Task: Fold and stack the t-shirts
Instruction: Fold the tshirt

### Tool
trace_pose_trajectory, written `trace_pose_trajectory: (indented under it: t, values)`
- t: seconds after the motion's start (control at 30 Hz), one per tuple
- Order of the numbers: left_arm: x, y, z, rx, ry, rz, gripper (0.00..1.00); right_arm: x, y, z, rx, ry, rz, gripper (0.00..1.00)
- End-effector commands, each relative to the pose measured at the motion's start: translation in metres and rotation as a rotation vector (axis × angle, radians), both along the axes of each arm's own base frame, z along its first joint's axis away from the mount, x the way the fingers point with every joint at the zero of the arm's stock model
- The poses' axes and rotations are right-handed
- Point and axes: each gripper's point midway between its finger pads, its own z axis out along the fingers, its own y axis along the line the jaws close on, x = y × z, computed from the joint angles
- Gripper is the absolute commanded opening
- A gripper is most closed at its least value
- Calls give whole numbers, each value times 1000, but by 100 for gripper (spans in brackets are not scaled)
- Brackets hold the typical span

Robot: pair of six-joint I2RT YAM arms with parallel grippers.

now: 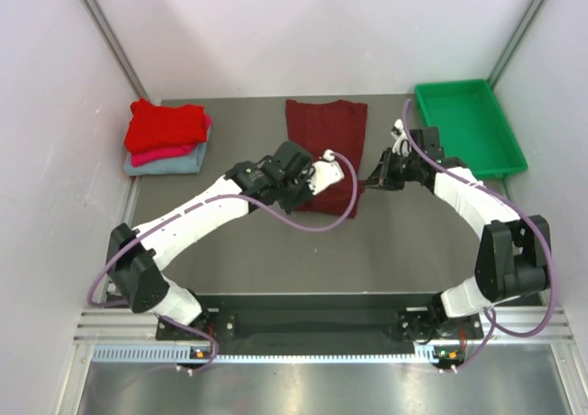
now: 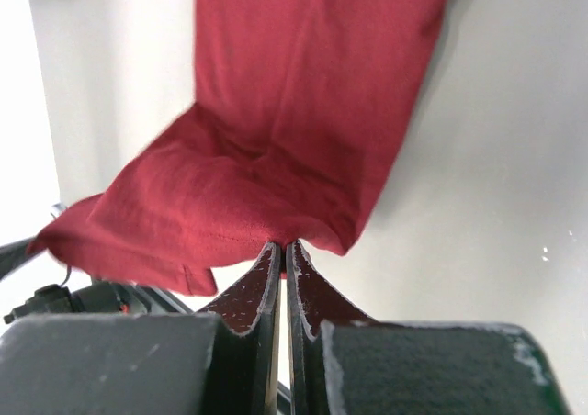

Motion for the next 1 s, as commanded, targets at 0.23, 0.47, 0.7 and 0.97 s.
trace_pose_trajectory:
  t: [0.23,0.47,0.7,0.97]
  values:
    - [83,36,-18,-24,-47,171,0,44,12,62,70,-163,5,0]
    - [137,29,-37,-52,-32,195,0,74,23,61,70,-170,20,0]
    - [211,27,-14,-93,-126,229,0,97,35,52,64,-162,35,0]
    - [241,27,-25,-85,-127,218,0,121,40,34,56,-146,35,0]
